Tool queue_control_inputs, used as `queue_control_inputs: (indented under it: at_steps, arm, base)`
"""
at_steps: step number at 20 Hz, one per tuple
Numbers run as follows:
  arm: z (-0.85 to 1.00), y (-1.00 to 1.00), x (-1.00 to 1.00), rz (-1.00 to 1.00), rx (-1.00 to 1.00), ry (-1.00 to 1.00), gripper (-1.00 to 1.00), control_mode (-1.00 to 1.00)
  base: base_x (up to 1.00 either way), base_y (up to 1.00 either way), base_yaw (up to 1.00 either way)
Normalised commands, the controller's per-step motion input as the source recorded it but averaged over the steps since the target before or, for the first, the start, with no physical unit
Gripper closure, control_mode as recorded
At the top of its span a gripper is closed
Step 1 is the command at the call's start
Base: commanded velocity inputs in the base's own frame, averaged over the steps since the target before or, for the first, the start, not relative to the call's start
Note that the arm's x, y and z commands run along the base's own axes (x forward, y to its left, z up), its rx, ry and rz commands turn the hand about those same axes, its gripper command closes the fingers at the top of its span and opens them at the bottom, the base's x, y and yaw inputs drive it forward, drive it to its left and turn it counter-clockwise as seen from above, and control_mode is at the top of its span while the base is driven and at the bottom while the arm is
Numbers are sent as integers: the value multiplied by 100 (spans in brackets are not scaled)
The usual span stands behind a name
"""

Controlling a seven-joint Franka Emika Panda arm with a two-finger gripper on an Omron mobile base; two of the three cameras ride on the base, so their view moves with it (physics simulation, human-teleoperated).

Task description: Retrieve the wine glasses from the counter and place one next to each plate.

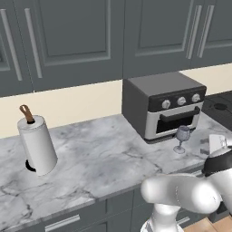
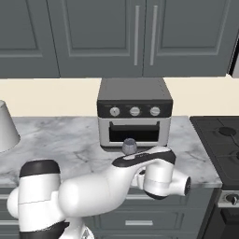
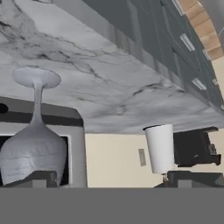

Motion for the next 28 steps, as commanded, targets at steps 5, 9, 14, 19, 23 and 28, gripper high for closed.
queue_control_inputs:
  at_steps: [5, 9, 14, 19, 23, 28]
  arm:
    - [-26, 0, 16, -5, 0, 0, -100, -100]
    - [-16, 0, 22, -2, 0, 0, -100, -100]
    - [-8, 0, 21, 0, 1, 0, -100, -100]
    - [-8, 0, 30, 0, 5, 0, -100, -100]
    - [-14, 0, 42, 0, 13, 0, -100, -100]
    - [-7, 0, 8, 0, 11, 0, -100, -100]
  base:
    - [0, 0, 0]
    - [0, 0, 0]
    - [0, 0, 0]
    - [0, 0, 0]
    - [0, 0, 0]
    - [0, 0, 0]
